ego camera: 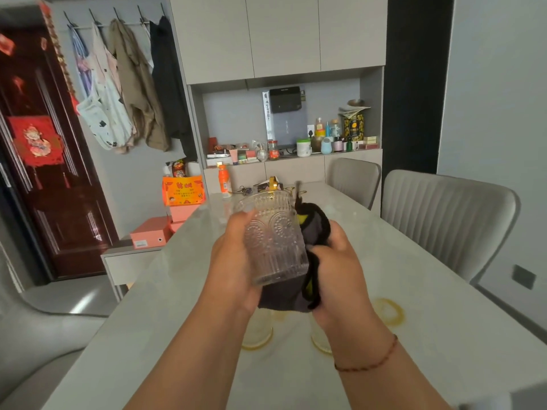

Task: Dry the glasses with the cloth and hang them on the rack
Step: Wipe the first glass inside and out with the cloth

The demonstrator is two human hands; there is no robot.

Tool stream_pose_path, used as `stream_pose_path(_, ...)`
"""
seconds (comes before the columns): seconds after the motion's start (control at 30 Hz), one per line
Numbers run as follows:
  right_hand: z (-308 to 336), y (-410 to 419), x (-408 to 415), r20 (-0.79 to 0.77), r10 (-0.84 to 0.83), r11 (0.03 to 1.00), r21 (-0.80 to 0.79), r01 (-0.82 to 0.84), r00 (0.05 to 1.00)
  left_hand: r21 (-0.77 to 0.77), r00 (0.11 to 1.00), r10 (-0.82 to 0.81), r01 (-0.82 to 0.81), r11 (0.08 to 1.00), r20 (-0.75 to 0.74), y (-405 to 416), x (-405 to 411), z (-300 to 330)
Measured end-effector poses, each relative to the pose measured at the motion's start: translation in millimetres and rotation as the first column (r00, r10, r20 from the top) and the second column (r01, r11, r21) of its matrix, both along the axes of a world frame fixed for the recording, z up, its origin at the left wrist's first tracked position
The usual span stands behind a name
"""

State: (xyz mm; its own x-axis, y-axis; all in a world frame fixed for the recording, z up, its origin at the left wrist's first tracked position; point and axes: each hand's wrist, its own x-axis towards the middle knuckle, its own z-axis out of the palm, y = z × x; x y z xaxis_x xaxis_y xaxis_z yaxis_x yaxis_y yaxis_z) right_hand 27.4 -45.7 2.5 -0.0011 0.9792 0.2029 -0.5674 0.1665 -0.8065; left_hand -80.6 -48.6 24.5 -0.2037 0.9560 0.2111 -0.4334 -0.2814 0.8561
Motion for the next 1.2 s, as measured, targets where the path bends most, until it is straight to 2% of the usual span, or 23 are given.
stream_pose_path(0.13,0,-10,5,-0.18,0.239,0.97,0.084,-0.227,0.954,-0.008,0.999,0.034,-0.034,0.999,0.006,1,-6,-5)
stream_pose_path(0.17,1,-12,3,-0.178,0.24,0.97,0.082,-0.229,0.954,-0.003,0.999,0.04,-0.04,0.999,-0.013,1,-5,-7)
stream_pose_path(0.2,0,-12,0,-0.111,0.174,0.982,0.091,-0.164,0.979,-0.001,0.999,0.043,-0.043,0.999,-0.027,0,-3,-9)
stream_pose_path(0.23,2,-12,-3,0.055,0.031,0.99,0.139,-0.039,0.998,0.0,0.998,0.048,-0.048,0.999,-0.043,-2,-1,-10)
stream_pose_path(0.27,4,-12,-6,0.221,-0.132,0.97,0.231,0.079,0.966,0.008,0.997,0.056,-0.056,0.998,-0.056,-4,1,-12)
stream_pose_path(0.3,7,-11,-7,0.311,-0.258,0.937,0.31,0.159,0.915,0.021,0.996,0.068,-0.067,0.998,-0.059,-5,3,-13)
stream_pose_path(0.33,9,-9,-7,0.341,-0.297,0.926,0.333,0.181,0.892,0.042,0.996,0.073,-0.071,0.997,-0.055,-7,4,-12)
stream_pose_path(0.37,11,-8,-5,0.335,-0.251,0.937,0.32,0.141,0.908,0.065,0.996,0.075,-0.072,0.995,-0.05,-9,5,-11)
stream_pose_path(0.43,9,-6,-3,0.269,-0.015,0.973,0.227,-0.048,0.963,0.104,0.996,0.075,-0.071,0.992,-0.038,-12,4,-6)
stream_pose_path(0.5,1,-7,-3,0.224,0.114,0.964,0.211,-0.162,0.968,0.111,0.996,0.084,-0.08,0.991,-0.031,-14,2,-3)
stream_pose_path(0.53,-3,-11,-4,0.275,0.101,0.951,0.255,-0.174,0.956,0.11,0.996,0.084,-0.079,0.991,-0.04,-14,1,-2)
stream_pose_path(0.6,-8,-19,-8,0.428,-0.047,0.907,0.397,-0.142,0.902,0.087,0.986,0.12,-0.111,0.99,-0.113,-11,-4,-3)
stream_pose_path(0.67,-10,-22,-12,0.475,-0.179,0.871,0.483,-0.085,0.862,0.052,0.962,0.167,-0.16,0.986,-0.215,-8,-8,-7)
stream_pose_path(0.77,-10,-21,-14,0.449,-0.264,0.836,0.548,-0.03,0.854,0.078,0.945,0.124,-0.105,0.991,-0.302,-11,-9,-12)
stream_pose_path(0.87,-4,-14,-13,0.429,-0.284,0.816,0.578,-0.019,0.858,0.111,0.983,0.001,0.019,0.994,-0.182,-11,-9,-12)
stream_pose_path(0.93,1,-6,-9,0.368,-0.148,0.882,0.469,-0.046,0.918,0.097,0.99,-0.045,0.058,0.994,-0.133,-10,-7,-13)
stream_pose_path(0.97,4,-3,-7,0.29,-0.008,0.915,0.388,-0.11,0.957,0.084,0.989,-0.06,0.071,0.994,-0.132,-11,-5,-12)
stream_pose_path(1.03,8,1,-3,0.106,0.226,0.933,0.262,-0.246,0.968,0.042,0.983,-0.131,0.138,0.99,-0.128,-10,-4,-12)
stream_pose_path(1.1,7,2,-1,0.103,0.199,0.944,0.248,-0.219,0.975,-0.01,0.976,-0.164,0.165,0.986,-0.143,-10,-5,-11)
stream_pose_path(1.2,-3,4,-4,0.189,-0.027,0.952,0.303,-0.033,0.982,-0.02,0.955,0.072,-0.082,0.996,-0.288,-4,-1,-13)
